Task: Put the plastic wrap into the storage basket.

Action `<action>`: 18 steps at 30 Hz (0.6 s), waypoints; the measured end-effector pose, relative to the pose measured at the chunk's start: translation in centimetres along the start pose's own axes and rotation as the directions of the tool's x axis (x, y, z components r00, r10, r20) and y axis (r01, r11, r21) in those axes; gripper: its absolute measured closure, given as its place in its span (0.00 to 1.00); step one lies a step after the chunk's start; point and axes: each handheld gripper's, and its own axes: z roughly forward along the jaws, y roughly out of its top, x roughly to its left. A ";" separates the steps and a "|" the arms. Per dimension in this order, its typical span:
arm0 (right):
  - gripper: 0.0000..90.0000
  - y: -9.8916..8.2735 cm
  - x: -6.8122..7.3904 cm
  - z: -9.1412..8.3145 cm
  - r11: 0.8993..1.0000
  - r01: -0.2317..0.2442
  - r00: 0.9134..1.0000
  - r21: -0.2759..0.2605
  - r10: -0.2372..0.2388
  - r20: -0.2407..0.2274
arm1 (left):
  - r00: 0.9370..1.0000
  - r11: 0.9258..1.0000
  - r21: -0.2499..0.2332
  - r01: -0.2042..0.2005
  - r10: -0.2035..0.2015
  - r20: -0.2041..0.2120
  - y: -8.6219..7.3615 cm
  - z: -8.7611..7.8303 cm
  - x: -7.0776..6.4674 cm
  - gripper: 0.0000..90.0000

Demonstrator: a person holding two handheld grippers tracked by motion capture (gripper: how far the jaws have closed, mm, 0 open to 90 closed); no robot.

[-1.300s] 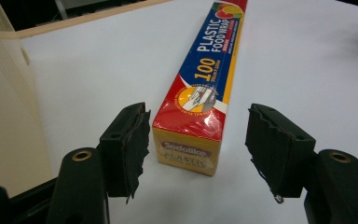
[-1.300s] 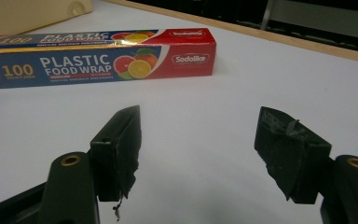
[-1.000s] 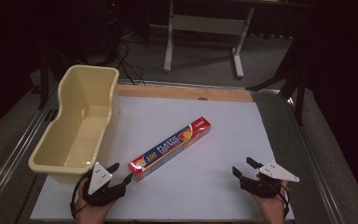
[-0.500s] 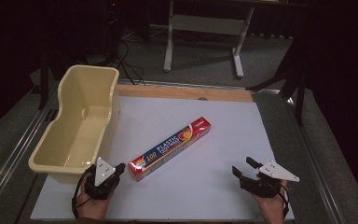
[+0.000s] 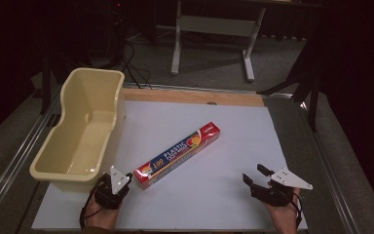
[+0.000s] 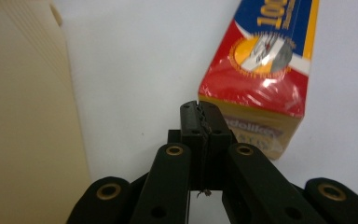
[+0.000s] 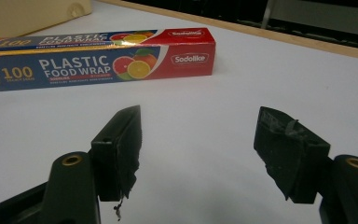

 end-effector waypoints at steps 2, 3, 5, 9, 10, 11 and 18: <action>0.36 0.0 0.0 0.0 1.000 0.005 1.000 0.000 -0.005 -0.002 | 0.999 1.000 0.006 -0.006 0.007 -0.035 0.0 0.2 -0.1 1.00; 0.36 0.0 0.0 0.0 1.000 0.007 1.000 0.000 -0.007 -0.001 | 0.999 1.000 0.011 -0.007 0.007 -0.053 0.1 0.3 -0.1 1.00; 0.36 0.0 0.0 0.0 1.000 0.006 1.000 0.002 -0.006 -0.002 | 0.998 1.000 0.013 -0.002 0.003 -0.069 0.1 0.5 -0.1 1.00; 0.36 0.0 0.1 0.0 1.000 0.008 1.000 0.000 -0.008 -0.002 | 0.997 1.000 0.016 -0.014 0.015 -0.078 0.2 1.0 -0.5 1.00; 0.36 0.0 0.1 0.1 1.000 0.007 1.000 0.002 -0.007 -0.001 | 0.996 1.000 0.019 -0.012 0.014 -0.090 0.3 1.2 -0.6 1.00; 0.36 0.0 0.1 0.1 1.000 0.006 1.000 0.003 -0.006 -0.001 | 0.996 1.000 0.019 -0.004 0.006 -0.089 0.3 1.3 -0.5 1.00; 0.37 0.1 0.1 0.1 1.000 0.012 1.000 0.005 -0.012 -0.006 | 0.998 1.000 0.015 0.022 -0.021 -0.051 0.3 1.6 -0.4 1.00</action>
